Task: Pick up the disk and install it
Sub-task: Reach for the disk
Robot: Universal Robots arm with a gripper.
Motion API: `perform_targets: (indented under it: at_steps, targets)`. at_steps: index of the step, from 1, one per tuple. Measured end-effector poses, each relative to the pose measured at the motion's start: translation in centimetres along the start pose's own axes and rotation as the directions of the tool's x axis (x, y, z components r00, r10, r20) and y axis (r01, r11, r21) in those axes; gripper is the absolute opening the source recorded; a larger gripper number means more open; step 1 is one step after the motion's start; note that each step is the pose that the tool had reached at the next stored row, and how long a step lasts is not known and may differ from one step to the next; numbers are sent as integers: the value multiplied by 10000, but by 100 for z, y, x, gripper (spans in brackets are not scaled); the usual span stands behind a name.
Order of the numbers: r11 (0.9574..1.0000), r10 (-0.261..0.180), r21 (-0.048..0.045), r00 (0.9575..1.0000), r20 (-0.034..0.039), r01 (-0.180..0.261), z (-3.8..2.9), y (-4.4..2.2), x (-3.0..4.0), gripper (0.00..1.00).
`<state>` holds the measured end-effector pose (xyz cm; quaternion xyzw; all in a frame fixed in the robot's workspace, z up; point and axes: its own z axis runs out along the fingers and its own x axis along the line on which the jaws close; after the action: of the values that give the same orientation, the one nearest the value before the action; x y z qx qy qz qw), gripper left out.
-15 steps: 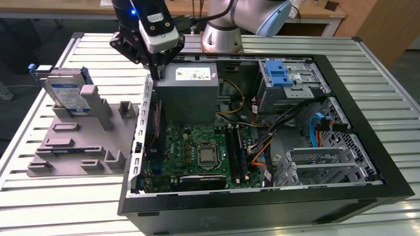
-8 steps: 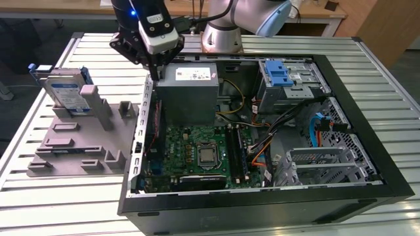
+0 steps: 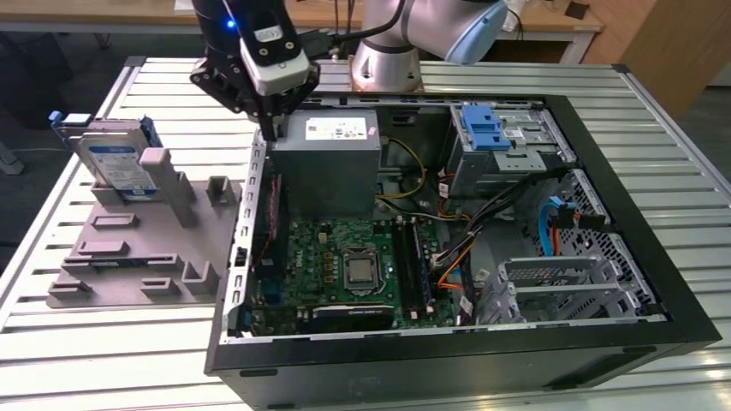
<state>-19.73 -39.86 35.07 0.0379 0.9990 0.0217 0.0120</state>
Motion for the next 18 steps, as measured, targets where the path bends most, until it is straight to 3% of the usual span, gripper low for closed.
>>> perform_targets:
  at_steps: [8, 18]
  targets:
    - [10000, 1, -1, 10000, 1, -1, 12, -2, 20, 11]
    - [10000, -1, 3, 10000, 12, 1, 16, 20, 130, 11]
